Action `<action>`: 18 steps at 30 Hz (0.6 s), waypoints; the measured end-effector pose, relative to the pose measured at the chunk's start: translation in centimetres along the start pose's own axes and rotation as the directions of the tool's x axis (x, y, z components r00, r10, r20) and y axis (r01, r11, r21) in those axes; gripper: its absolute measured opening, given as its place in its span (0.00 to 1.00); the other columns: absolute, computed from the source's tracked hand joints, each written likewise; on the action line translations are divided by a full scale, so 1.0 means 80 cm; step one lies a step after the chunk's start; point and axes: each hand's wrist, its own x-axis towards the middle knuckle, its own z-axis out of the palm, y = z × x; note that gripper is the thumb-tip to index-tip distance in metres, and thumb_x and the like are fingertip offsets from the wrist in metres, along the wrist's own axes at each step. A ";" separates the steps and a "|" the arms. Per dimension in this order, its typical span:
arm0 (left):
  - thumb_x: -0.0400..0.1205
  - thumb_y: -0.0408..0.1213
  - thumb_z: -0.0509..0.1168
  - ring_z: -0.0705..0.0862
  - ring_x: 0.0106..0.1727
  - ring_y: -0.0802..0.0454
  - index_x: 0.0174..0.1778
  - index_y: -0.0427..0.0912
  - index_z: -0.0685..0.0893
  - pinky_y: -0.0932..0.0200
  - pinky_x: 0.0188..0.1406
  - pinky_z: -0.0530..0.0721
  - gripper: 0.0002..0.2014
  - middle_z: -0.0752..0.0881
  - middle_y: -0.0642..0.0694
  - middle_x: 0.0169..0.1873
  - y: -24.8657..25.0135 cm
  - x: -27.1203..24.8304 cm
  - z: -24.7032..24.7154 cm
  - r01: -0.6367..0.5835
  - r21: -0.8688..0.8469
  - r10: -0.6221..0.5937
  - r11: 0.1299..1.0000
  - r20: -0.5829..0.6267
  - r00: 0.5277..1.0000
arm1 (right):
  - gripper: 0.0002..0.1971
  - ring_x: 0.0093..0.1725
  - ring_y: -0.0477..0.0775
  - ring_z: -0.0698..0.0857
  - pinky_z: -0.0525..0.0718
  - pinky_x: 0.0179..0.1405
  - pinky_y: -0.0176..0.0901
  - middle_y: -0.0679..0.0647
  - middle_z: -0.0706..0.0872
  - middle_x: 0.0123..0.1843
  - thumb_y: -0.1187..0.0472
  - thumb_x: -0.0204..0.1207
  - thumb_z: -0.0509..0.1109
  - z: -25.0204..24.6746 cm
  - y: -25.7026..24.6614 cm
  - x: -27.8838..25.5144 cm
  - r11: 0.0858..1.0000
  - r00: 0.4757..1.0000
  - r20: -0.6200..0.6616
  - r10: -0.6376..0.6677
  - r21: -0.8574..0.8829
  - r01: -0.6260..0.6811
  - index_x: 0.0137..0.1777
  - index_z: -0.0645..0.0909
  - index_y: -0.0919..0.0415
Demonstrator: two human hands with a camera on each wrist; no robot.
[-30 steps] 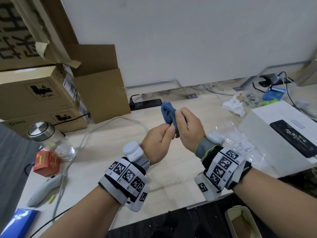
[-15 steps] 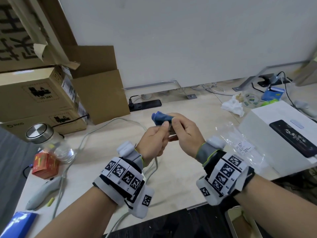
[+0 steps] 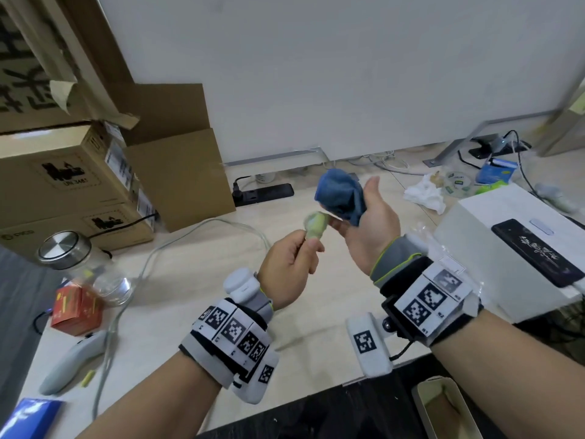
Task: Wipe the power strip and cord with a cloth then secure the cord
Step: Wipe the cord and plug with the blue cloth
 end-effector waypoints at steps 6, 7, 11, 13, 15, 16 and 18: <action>0.83 0.43 0.52 0.75 0.28 0.55 0.37 0.46 0.79 0.56 0.30 0.76 0.13 0.79 0.48 0.27 0.002 0.010 0.004 -0.003 0.065 0.007 0.998 -0.066 0.998 | 0.14 0.48 0.43 0.84 0.83 0.48 0.38 0.43 0.84 0.50 0.53 0.78 0.65 -0.013 0.040 -0.020 0.665 0.864 0.374 -0.335 -0.556 0.499 0.63 0.76 0.51; 0.82 0.44 0.51 0.79 0.31 0.51 0.41 0.44 0.80 0.53 0.32 0.79 0.14 0.82 0.46 0.30 0.003 0.011 0.006 -0.017 0.089 0.024 0.996 -0.075 0.997 | 0.19 0.52 0.39 0.83 0.82 0.51 0.35 0.39 0.83 0.53 0.50 0.78 0.63 -0.013 0.043 -0.024 0.642 0.859 0.401 -0.319 -0.575 0.507 0.69 0.72 0.48; 0.82 0.42 0.50 0.81 0.37 0.55 0.57 0.39 0.81 0.72 0.35 0.76 0.17 0.84 0.50 0.39 0.015 0.015 0.009 -0.083 0.171 0.103 0.982 -0.111 0.988 | 0.21 0.39 0.36 0.82 0.80 0.42 0.33 0.40 0.82 0.44 0.46 0.76 0.62 -0.004 0.045 -0.025 0.676 0.879 0.343 -0.332 -0.564 0.475 0.68 0.71 0.50; 0.82 0.40 0.51 0.81 0.37 0.55 0.58 0.38 0.81 0.68 0.35 0.77 0.17 0.84 0.50 0.38 0.020 0.014 0.009 -0.130 0.181 0.150 0.975 -0.106 0.983 | 0.15 0.36 0.41 0.79 0.79 0.39 0.35 0.44 0.80 0.38 0.49 0.77 0.60 0.002 0.040 -0.024 0.689 0.870 0.339 -0.359 -0.532 0.492 0.59 0.74 0.54; 0.82 0.40 0.52 0.79 0.33 0.55 0.50 0.40 0.81 0.62 0.31 0.76 0.13 0.83 0.50 0.33 0.018 0.011 0.008 -0.154 0.199 0.177 0.968 -0.103 0.979 | 0.09 0.36 0.46 0.78 0.78 0.40 0.39 0.47 0.79 0.37 0.51 0.79 0.59 0.007 0.036 -0.021 0.723 0.864 0.339 -0.371 -0.479 0.498 0.49 0.75 0.55; 0.82 0.41 0.52 0.76 0.29 0.55 0.42 0.43 0.78 0.63 0.27 0.72 0.11 0.79 0.52 0.28 0.016 0.010 0.008 -0.168 0.216 0.192 0.962 -0.095 0.977 | 0.08 0.36 0.48 0.77 0.77 0.41 0.42 0.49 0.79 0.36 0.53 0.79 0.58 0.009 0.034 -0.019 0.744 0.867 0.328 -0.376 -0.451 0.494 0.43 0.75 0.54; 0.83 0.46 0.51 0.70 0.24 0.57 0.33 0.46 0.67 0.66 0.23 0.64 0.13 0.69 0.56 0.22 0.014 0.009 0.007 -0.204 0.285 0.234 0.937 -0.074 0.970 | 0.13 0.38 0.51 0.77 0.78 0.38 0.42 0.53 0.80 0.38 0.54 0.82 0.57 0.010 0.033 -0.015 0.776 0.895 0.266 -0.358 -0.448 0.444 0.37 0.77 0.52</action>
